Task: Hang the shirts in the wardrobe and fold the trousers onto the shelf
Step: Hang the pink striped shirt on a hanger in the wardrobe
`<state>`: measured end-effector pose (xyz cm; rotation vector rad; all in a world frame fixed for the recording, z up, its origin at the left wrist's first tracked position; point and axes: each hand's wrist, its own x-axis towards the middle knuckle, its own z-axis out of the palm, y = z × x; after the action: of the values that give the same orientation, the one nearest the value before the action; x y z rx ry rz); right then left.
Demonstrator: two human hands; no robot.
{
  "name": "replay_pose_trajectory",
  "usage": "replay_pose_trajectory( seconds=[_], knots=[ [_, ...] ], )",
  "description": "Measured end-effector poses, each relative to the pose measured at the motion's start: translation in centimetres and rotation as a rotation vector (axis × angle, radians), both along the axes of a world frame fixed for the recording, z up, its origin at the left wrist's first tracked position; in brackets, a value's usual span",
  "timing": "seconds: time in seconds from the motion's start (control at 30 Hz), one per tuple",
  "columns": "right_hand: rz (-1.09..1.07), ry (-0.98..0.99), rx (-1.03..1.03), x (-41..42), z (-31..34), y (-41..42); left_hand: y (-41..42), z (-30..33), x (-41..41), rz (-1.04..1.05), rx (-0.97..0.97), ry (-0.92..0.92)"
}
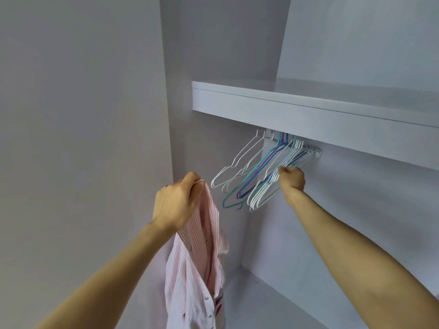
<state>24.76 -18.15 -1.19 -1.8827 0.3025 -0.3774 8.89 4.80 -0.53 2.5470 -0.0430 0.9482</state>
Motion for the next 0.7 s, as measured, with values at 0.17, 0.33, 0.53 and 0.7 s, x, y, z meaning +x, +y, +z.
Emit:
replay_pose_trajectory(
  seconds=[0.17,0.33,0.53,0.7],
  knots=[
    [-0.068,-0.055,-0.032,0.3,-0.5,-0.5,-1.0,-0.2,1.3,-0.019,-0.003,0.02],
    [-0.081,-0.155,0.131,-1.3,0.1,-2.4,-2.5,-0.6,1.7,-0.073,0.015,0.02],
    [0.02,-0.189,0.219,-4.5,0.2,-4.8,-4.0,-1.6,0.1,-0.116,-0.005,0.094],
    [0.086,-0.098,0.445,-11.5,-2.6,-5.4,-4.4,-3.1,-2.4,-0.209,-0.218,0.265]
  ],
)
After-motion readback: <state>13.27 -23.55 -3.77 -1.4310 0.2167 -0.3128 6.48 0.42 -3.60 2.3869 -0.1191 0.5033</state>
